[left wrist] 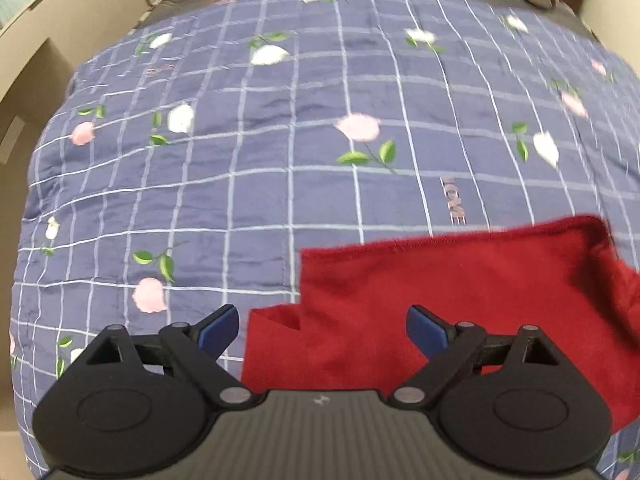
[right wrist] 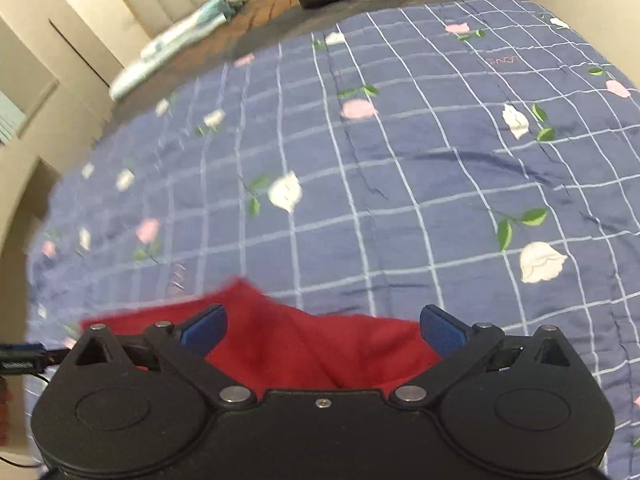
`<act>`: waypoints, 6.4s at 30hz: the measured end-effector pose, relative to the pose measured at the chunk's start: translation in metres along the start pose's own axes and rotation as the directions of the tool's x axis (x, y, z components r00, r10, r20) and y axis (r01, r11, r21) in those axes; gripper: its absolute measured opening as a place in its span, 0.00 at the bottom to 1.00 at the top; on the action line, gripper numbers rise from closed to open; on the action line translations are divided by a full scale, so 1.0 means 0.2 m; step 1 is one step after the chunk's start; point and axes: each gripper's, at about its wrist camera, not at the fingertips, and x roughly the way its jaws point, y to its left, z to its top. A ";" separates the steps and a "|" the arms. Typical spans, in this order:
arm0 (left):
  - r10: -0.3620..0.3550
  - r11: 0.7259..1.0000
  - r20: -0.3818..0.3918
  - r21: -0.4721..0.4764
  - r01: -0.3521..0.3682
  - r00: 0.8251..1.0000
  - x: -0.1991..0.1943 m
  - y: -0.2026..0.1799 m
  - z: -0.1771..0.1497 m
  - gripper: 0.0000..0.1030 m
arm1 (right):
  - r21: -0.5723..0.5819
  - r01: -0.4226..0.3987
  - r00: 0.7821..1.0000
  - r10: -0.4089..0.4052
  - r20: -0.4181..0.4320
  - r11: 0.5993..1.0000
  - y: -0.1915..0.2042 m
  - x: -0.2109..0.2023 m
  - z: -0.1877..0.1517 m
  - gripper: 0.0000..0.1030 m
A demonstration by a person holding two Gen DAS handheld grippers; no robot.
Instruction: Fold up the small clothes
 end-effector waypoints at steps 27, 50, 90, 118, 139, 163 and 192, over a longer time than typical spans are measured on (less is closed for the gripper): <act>-0.037 0.982 -0.021 -0.185 0.033 0.999 -0.45 -0.02 -0.76 0.99 | -0.315 0.274 0.960 -0.278 0.032 0.908 0.32 0.37 -0.38 0.99; -0.051 0.969 0.242 -0.224 0.107 0.969 -1.13 0.07 -1.00 0.99 | -0.147 0.260 0.924 -0.202 0.326 0.954 0.48 -0.90 -0.59 0.99; 0.029 0.982 0.187 -0.187 0.007 0.982 -1.45 -0.47 -1.39 0.99 | -0.281 0.116 0.971 -0.049 0.235 0.953 0.53 -1.54 -1.13 0.99; 0.160 0.951 0.058 -0.277 -0.138 0.985 -1.41 -0.86 -1.33 0.99 | -0.307 0.104 0.982 -0.049 0.181 0.946 0.04 -1.52 -0.81 0.99; 0.134 0.964 -0.012 -0.228 -0.133 0.991 -1.32 -0.77 -1.33 0.99 | -0.279 0.111 0.992 -0.087 0.096 0.954 0.09 -1.41 -0.84 0.99; 0.001 0.995 -0.010 -0.105 -0.002 1.000 -0.94 -0.17 -0.77 0.99 | -0.292 0.271 0.963 -0.264 0.063 0.917 0.79 -1.00 -0.73 0.99; -0.019 0.999 -0.168 -0.053 0.010 0.986 -0.60 -0.03 -0.68 0.99 | -0.286 0.316 0.932 -0.352 -0.083 0.905 0.92 -0.59 -0.72 0.99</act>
